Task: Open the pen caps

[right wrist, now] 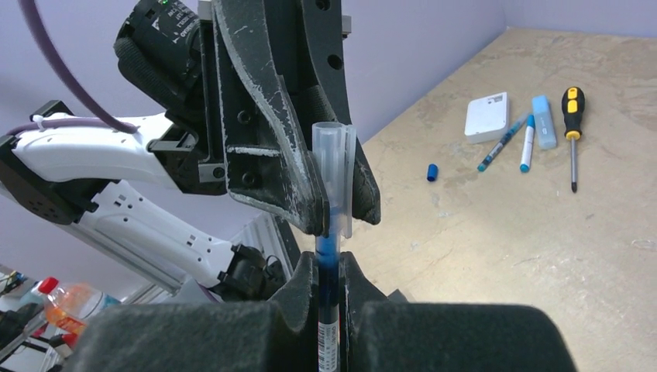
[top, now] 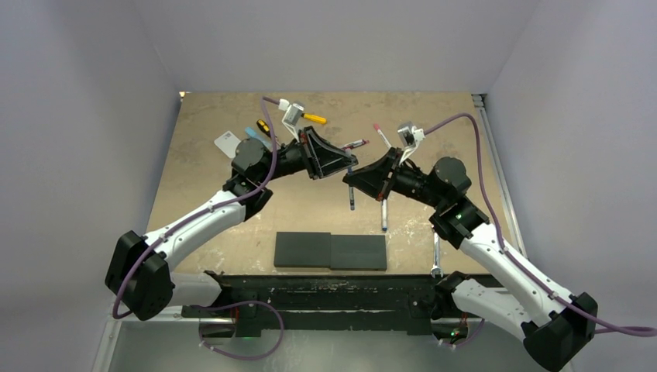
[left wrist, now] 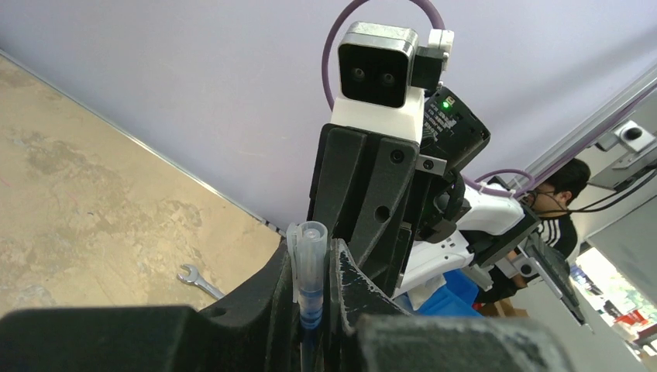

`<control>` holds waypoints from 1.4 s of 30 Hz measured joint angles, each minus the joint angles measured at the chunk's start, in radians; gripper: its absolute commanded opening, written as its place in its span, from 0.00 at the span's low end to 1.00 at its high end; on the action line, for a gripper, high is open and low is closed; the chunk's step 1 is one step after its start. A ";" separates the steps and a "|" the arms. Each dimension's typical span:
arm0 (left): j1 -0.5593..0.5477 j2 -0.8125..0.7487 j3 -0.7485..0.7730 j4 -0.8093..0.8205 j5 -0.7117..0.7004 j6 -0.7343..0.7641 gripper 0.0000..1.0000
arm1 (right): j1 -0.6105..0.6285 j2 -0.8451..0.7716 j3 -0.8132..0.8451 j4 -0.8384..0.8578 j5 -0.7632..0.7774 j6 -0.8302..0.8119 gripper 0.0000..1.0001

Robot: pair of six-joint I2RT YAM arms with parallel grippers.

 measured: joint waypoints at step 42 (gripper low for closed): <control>0.199 -0.534 -0.296 -0.938 -0.628 0.247 0.00 | -0.134 0.241 -0.038 -0.430 0.780 -0.102 0.00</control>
